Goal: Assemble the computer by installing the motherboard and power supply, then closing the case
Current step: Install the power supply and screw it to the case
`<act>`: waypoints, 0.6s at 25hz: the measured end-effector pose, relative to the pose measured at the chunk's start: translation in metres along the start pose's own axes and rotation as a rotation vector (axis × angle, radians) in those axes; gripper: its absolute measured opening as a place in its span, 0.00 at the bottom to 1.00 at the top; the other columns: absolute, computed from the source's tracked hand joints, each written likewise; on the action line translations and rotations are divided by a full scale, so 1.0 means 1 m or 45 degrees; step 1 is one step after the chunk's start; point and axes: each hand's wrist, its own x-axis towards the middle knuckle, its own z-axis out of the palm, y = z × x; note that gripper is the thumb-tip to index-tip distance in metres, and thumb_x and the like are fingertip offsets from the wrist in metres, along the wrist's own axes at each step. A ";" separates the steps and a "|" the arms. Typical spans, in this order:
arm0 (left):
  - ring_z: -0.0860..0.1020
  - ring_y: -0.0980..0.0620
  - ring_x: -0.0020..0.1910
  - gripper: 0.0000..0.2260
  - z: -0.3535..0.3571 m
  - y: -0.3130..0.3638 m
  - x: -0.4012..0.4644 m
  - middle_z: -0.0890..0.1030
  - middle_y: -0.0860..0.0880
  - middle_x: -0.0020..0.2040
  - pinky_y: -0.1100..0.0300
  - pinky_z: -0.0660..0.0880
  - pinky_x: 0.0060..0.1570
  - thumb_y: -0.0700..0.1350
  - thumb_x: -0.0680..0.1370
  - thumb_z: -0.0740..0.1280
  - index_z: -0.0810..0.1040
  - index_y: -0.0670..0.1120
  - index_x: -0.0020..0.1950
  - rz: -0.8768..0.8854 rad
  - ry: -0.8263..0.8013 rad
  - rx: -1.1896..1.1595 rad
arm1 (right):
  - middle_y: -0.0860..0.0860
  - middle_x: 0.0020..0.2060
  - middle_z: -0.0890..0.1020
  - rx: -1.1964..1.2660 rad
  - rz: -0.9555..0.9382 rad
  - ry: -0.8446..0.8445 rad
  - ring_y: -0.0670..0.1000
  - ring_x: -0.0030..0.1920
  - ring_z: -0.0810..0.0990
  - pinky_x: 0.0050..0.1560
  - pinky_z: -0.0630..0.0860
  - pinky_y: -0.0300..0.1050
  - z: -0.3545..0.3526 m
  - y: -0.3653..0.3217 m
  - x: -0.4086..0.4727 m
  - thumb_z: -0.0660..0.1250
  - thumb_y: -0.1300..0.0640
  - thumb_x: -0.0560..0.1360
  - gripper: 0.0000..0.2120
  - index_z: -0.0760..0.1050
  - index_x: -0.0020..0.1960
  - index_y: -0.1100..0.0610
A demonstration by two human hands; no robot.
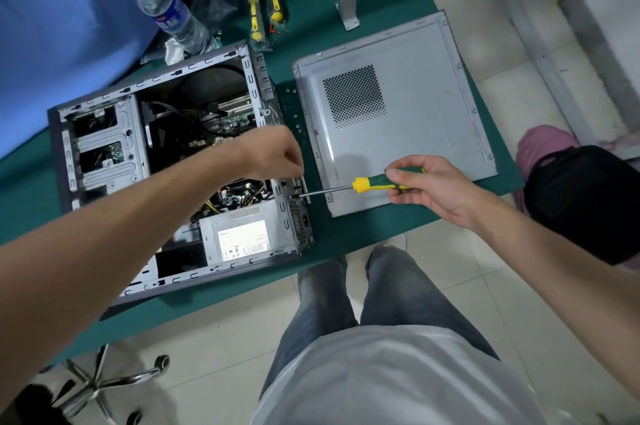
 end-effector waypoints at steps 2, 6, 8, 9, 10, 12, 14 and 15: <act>0.77 0.63 0.39 0.04 0.015 -0.014 -0.016 0.79 0.60 0.41 0.62 0.77 0.44 0.47 0.80 0.66 0.81 0.52 0.49 -0.095 0.542 -0.329 | 0.57 0.41 0.82 -0.016 -0.008 -0.039 0.54 0.40 0.84 0.43 0.82 0.42 -0.001 0.001 0.001 0.74 0.60 0.65 0.13 0.80 0.49 0.61; 0.74 0.50 0.47 0.06 0.082 -0.028 -0.048 0.76 0.50 0.48 0.49 0.75 0.50 0.48 0.82 0.61 0.75 0.49 0.54 -0.424 1.036 -0.487 | 0.59 0.45 0.83 -0.026 0.003 -0.098 0.56 0.44 0.84 0.48 0.81 0.41 -0.006 0.003 0.001 0.75 0.64 0.62 0.13 0.82 0.46 0.59; 0.72 0.45 0.53 0.11 0.110 -0.029 -0.050 0.75 0.46 0.51 0.43 0.70 0.57 0.53 0.83 0.58 0.75 0.47 0.56 -0.566 0.953 -0.454 | 0.59 0.46 0.84 -0.024 0.011 -0.115 0.56 0.46 0.84 0.48 0.81 0.41 -0.007 0.003 0.002 0.76 0.64 0.62 0.13 0.83 0.45 0.59; 0.72 0.45 0.53 0.13 0.118 -0.028 -0.048 0.75 0.46 0.50 0.44 0.67 0.58 0.55 0.84 0.55 0.74 0.48 0.52 -0.588 0.911 -0.434 | 0.59 0.46 0.84 -0.032 0.007 -0.121 0.56 0.45 0.84 0.48 0.81 0.41 -0.008 0.003 0.003 0.76 0.64 0.62 0.12 0.83 0.45 0.59; 0.72 0.45 0.50 0.16 0.123 -0.025 -0.046 0.74 0.48 0.47 0.45 0.64 0.57 0.57 0.84 0.51 0.72 0.50 0.47 -0.583 0.881 -0.382 | 0.59 0.45 0.84 -0.046 0.001 -0.120 0.56 0.45 0.84 0.48 0.81 0.41 -0.008 0.002 0.003 0.76 0.64 0.62 0.12 0.83 0.46 0.59; 0.70 0.47 0.45 0.20 0.130 -0.022 -0.042 0.72 0.52 0.41 0.48 0.60 0.53 0.58 0.83 0.44 0.68 0.52 0.39 -0.574 0.885 -0.224 | 0.58 0.43 0.84 -0.079 -0.014 -0.105 0.55 0.42 0.84 0.45 0.81 0.42 -0.007 0.000 0.004 0.76 0.61 0.63 0.11 0.83 0.46 0.59; 0.69 0.48 0.42 0.22 0.133 -0.020 -0.041 0.71 0.54 0.39 0.49 0.59 0.51 0.58 0.83 0.42 0.67 0.52 0.37 -0.606 0.935 -0.152 | 0.56 0.40 0.83 -0.128 -0.035 -0.087 0.55 0.40 0.84 0.44 0.82 0.44 -0.005 -0.002 0.005 0.76 0.57 0.65 0.11 0.83 0.46 0.57; 0.68 0.49 0.41 0.23 0.134 -0.021 -0.041 0.71 0.54 0.39 0.49 0.59 0.50 0.59 0.83 0.42 0.68 0.52 0.37 -0.620 0.950 -0.144 | 0.55 0.39 0.83 -0.168 -0.043 -0.081 0.56 0.40 0.84 0.46 0.82 0.46 -0.004 -0.002 0.007 0.76 0.56 0.66 0.10 0.83 0.46 0.56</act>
